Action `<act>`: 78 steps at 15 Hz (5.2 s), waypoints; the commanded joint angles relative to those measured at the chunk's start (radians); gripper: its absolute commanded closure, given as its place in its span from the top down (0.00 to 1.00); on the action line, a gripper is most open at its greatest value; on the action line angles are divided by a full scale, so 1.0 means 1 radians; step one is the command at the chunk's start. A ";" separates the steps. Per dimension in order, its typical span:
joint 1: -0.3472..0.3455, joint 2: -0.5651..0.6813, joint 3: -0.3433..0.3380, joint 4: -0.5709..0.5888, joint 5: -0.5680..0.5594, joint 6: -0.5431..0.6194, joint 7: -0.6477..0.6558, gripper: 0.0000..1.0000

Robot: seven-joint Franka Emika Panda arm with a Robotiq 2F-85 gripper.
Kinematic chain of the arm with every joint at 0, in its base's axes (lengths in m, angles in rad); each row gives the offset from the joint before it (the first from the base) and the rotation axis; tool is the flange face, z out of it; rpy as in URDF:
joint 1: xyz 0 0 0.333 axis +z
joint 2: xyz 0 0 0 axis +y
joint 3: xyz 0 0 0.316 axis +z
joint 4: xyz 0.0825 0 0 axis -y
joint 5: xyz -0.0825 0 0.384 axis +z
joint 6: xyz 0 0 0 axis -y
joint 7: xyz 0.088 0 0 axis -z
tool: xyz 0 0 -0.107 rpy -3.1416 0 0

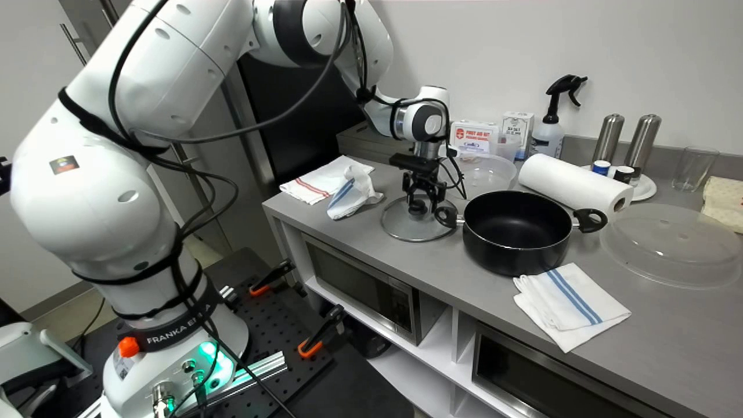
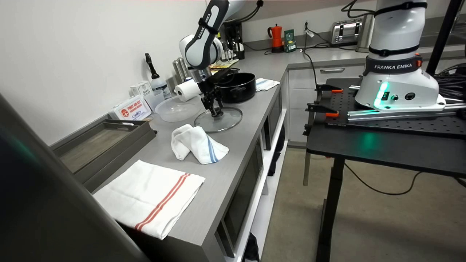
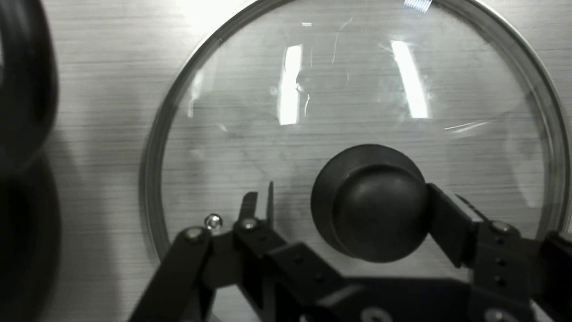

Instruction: Pick up the lid from the counter and put it on the pot

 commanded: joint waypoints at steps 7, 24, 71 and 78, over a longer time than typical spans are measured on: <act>-0.003 -0.050 0.003 -0.067 0.022 0.025 -0.028 0.25; 0.110 -0.513 0.041 -0.515 -0.037 0.227 -0.047 0.25; -0.227 -0.165 -0.173 0.197 0.158 -0.229 0.239 0.25; -0.236 -0.067 -0.173 0.284 0.160 -0.271 0.253 0.25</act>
